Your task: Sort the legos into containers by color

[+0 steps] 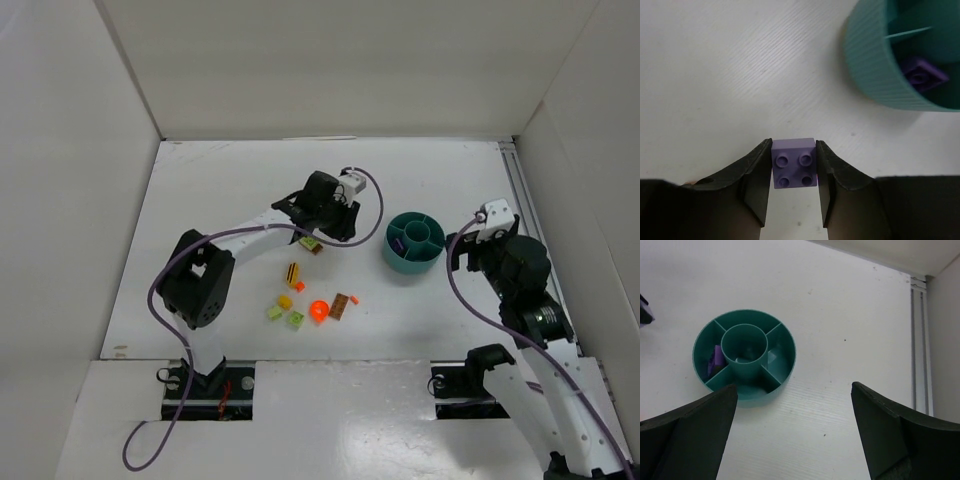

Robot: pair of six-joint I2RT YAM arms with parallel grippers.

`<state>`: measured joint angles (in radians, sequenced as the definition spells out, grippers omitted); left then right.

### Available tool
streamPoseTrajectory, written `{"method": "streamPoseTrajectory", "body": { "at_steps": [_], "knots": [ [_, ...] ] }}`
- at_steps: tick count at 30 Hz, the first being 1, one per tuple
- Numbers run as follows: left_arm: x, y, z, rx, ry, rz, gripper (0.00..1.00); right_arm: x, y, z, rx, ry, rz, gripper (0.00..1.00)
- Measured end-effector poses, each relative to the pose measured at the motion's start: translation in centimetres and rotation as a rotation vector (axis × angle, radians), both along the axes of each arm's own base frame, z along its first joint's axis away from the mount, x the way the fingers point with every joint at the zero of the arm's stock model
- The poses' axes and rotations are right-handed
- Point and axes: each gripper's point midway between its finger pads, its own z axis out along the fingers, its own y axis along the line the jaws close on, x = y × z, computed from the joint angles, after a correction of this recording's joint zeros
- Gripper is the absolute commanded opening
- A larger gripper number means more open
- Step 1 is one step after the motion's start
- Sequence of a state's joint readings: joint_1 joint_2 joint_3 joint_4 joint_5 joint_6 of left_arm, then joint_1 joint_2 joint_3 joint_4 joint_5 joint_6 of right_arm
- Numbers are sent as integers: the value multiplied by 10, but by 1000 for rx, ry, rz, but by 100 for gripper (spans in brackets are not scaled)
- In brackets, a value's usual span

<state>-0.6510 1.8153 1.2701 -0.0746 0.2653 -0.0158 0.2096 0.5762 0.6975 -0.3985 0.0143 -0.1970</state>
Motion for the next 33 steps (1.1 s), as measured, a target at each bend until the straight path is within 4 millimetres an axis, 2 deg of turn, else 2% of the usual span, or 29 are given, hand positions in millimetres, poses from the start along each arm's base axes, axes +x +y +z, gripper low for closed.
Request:
{"method": "streamPoseTrajectory", "body": {
  "at_steps": [4, 7, 10, 13, 18, 27, 31, 33],
  "knots": [
    [-25, -46, 41, -110, -76, -85, 21, -13, -13, 11, 29, -64, -69, 100],
    [-44, -79, 63, -191, -116, -165, 21, -18, -19, 19, 40, -97, -103, 100],
    [-52, -97, 75, -238, -140, -218, 23, -21, -23, 19, 42, -98, -121, 100],
    [-47, -107, 83, -276, -171, -254, 24, -22, -23, 17, 40, -89, -122, 100],
    [-41, -117, 71, -287, -186, -302, 31, -22, -23, 15, 38, -83, -122, 100],
    [-44, -135, 51, -286, -179, -429, 32, -22, -23, 15, 34, -82, -121, 100],
    [-46, -137, 50, -285, -186, -454, 47, -22, -23, 15, 34, -82, -121, 100],
    [-46, -137, 50, -284, -188, -459, 51, -22, -23, 15, 34, -81, -120, 100]
  ]
}}
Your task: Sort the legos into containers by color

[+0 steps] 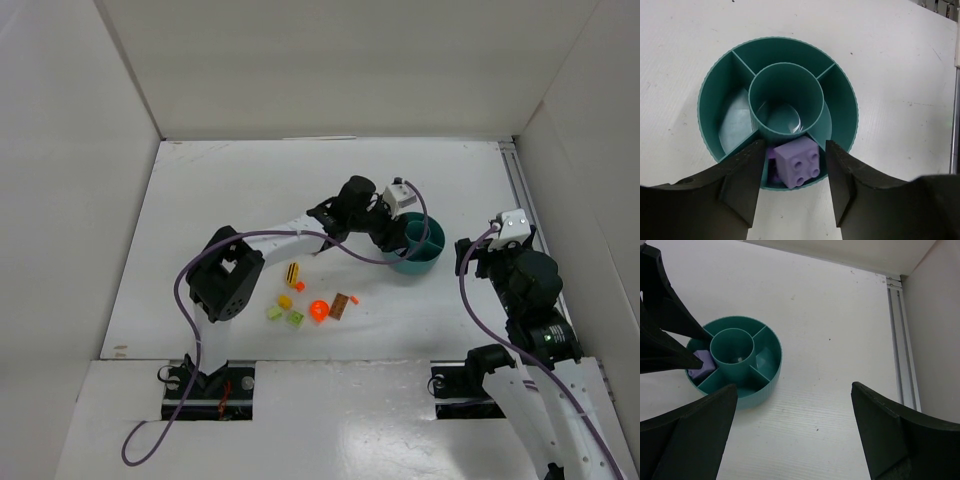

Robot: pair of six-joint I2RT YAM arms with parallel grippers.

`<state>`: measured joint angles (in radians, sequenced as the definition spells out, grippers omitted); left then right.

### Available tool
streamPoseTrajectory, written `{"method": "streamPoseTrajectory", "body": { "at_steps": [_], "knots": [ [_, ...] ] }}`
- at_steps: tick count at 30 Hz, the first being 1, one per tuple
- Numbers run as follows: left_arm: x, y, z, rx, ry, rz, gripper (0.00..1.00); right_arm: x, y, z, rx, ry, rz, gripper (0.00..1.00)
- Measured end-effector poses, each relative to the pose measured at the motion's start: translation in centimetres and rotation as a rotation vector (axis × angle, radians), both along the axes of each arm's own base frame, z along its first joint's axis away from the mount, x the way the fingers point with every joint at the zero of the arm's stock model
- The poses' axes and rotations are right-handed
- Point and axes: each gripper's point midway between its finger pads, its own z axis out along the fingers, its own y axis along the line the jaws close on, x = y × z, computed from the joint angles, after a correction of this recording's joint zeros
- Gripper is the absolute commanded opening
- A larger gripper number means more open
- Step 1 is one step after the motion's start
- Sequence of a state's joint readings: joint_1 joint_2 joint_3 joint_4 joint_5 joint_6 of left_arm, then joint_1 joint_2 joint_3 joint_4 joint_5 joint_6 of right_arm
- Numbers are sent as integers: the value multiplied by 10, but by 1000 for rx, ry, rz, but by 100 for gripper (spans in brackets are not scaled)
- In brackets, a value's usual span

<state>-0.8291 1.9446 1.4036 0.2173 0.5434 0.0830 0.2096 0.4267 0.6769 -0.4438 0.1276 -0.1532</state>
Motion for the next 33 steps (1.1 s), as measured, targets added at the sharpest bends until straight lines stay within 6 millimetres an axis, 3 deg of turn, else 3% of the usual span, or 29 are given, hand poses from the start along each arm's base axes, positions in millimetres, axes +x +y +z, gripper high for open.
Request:
{"method": "streamPoseTrajectory", "body": {
  "at_steps": [6, 9, 12, 13, 14, 18, 22, 25, 27, 33],
  "knots": [
    [1, 0, 0, 1, -8, -1, 53, 0, 0, 0, 0, 0, 0, 100],
    [1, 0, 0, 1, -9, 0, 62, 0, 1, 0, -4, 0, 6, 100],
    [-3, 6, 2, 3, -10, 8, 81, 0, 4, 0, -10, -1, 32, 100],
    [-5, 10, 5, 3, -9, 17, 100, 0, 6, 0, -12, -1, 43, 100],
    [-7, 15, 10, -2, -15, 29, 100, 0, 8, 0, -17, 0, 56, 100],
    [-19, 48, 47, -42, -48, 136, 100, 3, 18, -6, -34, 22, 119, 100],
    [-30, 97, 103, -148, -97, 328, 100, 8, 32, -12, -47, 40, 200, 98],
    [-33, 135, 124, -221, -81, 486, 100, 16, 51, -17, -54, 56, 286, 97],
    [-29, 160, 121, -251, -44, 615, 100, 22, 71, -22, -61, 65, 361, 97],
    [-33, 218, 82, -243, 47, 877, 100, 26, 150, -60, -131, 183, 569, 97]
  ]
}}
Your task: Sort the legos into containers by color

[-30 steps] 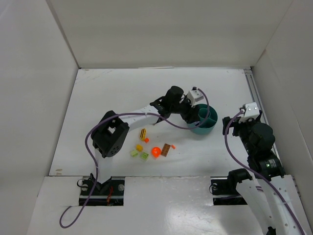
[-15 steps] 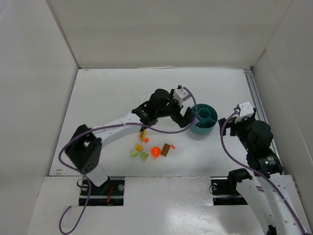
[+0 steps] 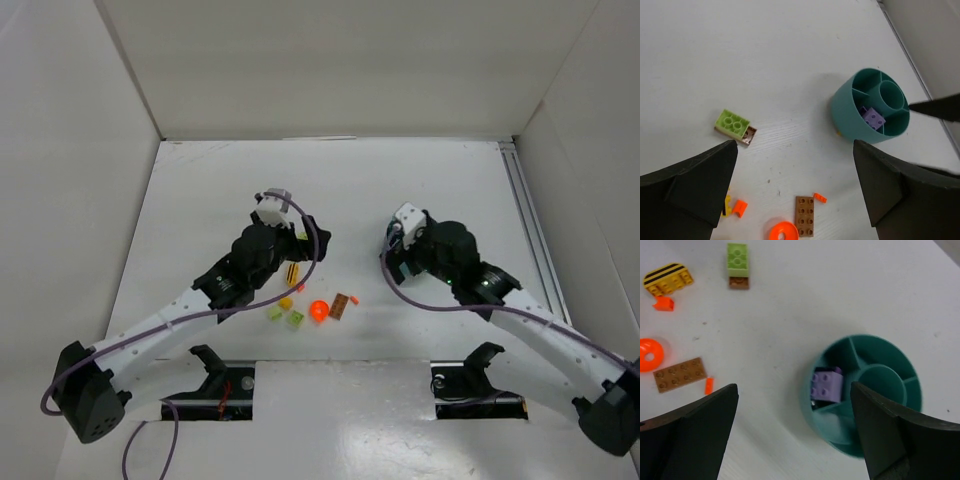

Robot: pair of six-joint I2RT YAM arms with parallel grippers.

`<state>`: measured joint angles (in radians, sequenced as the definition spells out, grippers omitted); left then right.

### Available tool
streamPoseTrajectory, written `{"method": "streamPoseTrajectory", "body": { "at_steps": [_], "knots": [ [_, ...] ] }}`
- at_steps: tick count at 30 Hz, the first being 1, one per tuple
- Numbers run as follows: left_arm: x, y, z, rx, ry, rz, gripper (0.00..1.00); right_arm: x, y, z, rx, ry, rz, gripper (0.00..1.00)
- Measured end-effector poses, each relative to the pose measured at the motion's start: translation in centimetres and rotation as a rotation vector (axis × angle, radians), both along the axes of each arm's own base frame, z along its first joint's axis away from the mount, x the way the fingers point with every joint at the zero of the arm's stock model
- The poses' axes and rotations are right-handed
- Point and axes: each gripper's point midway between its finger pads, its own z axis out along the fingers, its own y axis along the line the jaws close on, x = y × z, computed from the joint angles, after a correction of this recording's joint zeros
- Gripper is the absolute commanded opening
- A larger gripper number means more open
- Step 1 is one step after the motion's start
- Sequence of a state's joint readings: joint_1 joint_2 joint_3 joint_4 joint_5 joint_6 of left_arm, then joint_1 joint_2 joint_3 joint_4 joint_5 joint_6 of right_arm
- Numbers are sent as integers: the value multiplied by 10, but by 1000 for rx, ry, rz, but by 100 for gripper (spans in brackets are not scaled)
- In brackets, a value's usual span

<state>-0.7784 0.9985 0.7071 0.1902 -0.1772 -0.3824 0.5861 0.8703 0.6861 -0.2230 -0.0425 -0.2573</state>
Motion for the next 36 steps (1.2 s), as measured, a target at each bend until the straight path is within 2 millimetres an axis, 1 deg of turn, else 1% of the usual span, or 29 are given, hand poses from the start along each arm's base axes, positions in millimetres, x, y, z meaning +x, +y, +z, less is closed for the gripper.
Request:
{"method": "streamPoseTrajectory", "body": {
  "at_steps": [3, 5, 8, 9, 12, 13, 15, 18, 20, 22, 23, 27, 30, 33, 34, 36],
  "knots": [
    [-3, 26, 0, -64, 64, 147, 100, -4, 45, -13, -58, 45, 78, 95],
    [-7, 45, -6, -101, 128, 260, 100, -7, 68, -19, -65, 70, 107, 94],
    [-17, 69, -34, -93, 252, 394, 100, -10, 87, -34, -64, 122, 97, 93],
    [-21, 74, -44, -83, 292, 426, 100, -13, 91, -42, -62, 153, 87, 92],
    [-35, 89, -70, -64, 408, 519, 100, -19, 106, -65, -58, 245, 43, 92],
    [-38, 93, -74, -71, 429, 545, 100, -22, 112, -71, -58, 270, 29, 93],
    [-45, 103, -79, -106, 463, 605, 100, -22, 132, -74, -45, 297, 3, 93],
    [-57, 122, -81, -199, 473, 684, 100, -17, 167, -68, 15, 323, -34, 93],
    [-66, 134, -79, -269, 466, 718, 100, -9, 189, -64, 73, 343, -70, 93],
    [-72, 142, -77, -329, 454, 736, 100, -1, 204, -66, 119, 365, -117, 92],
    [-74, 146, -73, -366, 443, 740, 100, 3, 211, -70, 145, 385, -149, 92],
    [-81, 160, -64, -462, 405, 757, 100, 13, 221, -95, 186, 443, -266, 89],
    [-84, 167, -60, -488, 386, 763, 100, 22, 231, -110, 199, 465, -327, 87],
    [-86, 171, -59, -503, 369, 768, 100, 32, 246, -116, 219, 470, -346, 87],
    [-86, 172, -59, -507, 366, 767, 100, 35, 252, -117, 227, 471, -349, 84],
    [-87, 173, -60, -506, 362, 762, 100, 40, 260, -120, 237, 474, -352, 83]
  ]
}}
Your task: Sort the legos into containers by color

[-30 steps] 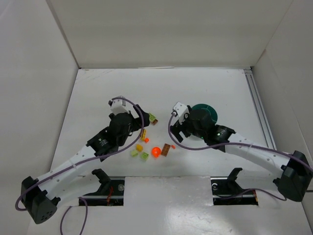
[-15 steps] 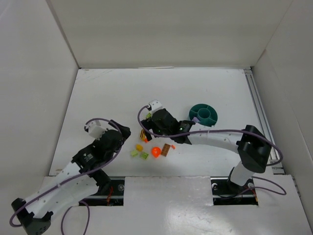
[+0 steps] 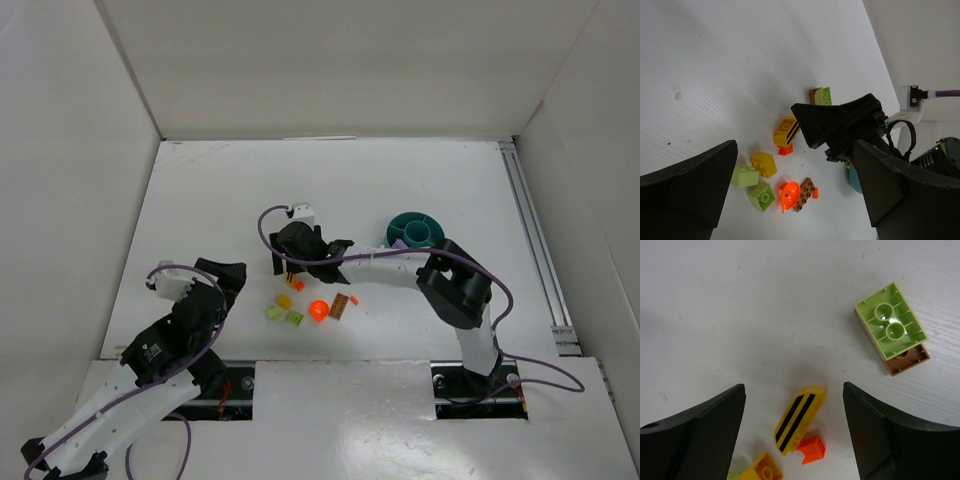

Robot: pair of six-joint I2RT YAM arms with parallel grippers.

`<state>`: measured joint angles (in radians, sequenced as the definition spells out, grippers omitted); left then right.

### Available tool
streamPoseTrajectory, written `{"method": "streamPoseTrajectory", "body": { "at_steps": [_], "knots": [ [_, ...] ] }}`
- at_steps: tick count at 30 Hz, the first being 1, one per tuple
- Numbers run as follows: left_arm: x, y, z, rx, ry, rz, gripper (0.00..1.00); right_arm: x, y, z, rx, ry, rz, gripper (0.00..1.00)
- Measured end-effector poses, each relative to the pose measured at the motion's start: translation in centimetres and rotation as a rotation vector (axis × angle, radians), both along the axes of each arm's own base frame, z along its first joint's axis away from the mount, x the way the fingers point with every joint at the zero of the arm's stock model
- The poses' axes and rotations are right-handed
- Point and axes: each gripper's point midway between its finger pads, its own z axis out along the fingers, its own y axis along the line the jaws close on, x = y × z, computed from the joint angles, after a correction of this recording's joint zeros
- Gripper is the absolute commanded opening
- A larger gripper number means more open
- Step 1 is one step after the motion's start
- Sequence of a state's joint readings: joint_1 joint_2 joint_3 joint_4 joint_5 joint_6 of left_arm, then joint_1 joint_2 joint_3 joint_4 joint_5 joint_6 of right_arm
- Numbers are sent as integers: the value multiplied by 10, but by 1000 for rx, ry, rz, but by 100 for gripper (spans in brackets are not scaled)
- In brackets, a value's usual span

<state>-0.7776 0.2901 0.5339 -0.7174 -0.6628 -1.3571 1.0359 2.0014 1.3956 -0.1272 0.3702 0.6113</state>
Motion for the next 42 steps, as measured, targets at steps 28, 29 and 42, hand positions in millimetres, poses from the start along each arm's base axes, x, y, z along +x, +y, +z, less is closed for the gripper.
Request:
{"method": "streamPoseTrajectory", "body": {
  "at_steps": [28, 29, 42],
  "knots": [
    [-3, -5, 6, -14, -75, -70, 97, -10, -1, -6, -94, -72, 61, 14],
    [-2, -6, 7, -11, -78, -78, 97, -10, -2, 5, -90, -107, 84, 12],
    [11, -56, 5, 114, -67, -322, 100, 18, -131, 176, -33, -599, 29, 11]
  ]
}}
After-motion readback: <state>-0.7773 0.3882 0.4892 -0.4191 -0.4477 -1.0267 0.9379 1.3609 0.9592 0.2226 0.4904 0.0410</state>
